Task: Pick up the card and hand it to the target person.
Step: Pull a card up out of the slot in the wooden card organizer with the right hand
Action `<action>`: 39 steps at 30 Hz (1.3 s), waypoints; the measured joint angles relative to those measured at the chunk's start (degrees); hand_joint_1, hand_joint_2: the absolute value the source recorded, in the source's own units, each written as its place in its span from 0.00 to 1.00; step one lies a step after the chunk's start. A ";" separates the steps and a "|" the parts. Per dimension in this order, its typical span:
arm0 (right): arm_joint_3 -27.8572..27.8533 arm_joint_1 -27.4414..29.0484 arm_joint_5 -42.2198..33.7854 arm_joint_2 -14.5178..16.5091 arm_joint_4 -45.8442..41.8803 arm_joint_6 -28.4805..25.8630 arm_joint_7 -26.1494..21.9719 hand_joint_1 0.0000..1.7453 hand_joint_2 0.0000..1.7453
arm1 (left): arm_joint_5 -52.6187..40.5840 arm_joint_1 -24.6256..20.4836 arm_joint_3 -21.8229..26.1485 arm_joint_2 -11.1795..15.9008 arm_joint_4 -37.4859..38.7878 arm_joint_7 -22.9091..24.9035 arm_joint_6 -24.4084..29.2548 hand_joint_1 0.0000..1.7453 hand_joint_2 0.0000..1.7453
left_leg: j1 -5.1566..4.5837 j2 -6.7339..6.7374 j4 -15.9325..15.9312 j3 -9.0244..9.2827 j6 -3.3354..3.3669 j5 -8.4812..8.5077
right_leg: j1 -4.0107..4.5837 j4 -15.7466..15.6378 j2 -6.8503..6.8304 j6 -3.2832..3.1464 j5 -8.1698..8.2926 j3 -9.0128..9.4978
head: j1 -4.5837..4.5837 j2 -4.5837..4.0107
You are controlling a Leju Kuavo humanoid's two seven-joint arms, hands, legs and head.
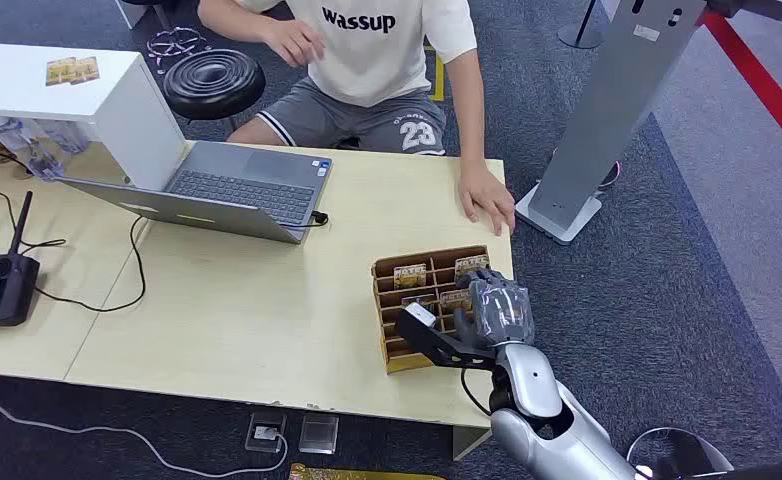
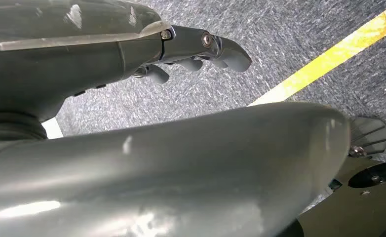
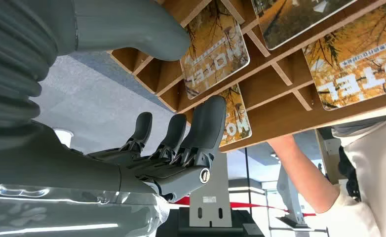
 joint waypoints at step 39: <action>1.09 -1.28 -0.29 0.57 1.91 -0.01 -1.04 0.58 1.00 | 0.55 0.80 0.74 -0.15 -0.11 -0.39 0.45 0.00 0.00 | -0.01 0.10 0.00 0.01 0.00 -0.02 | -0.01 0.02 0.10 0.00 0.00 -0.02 | 0.00 0.00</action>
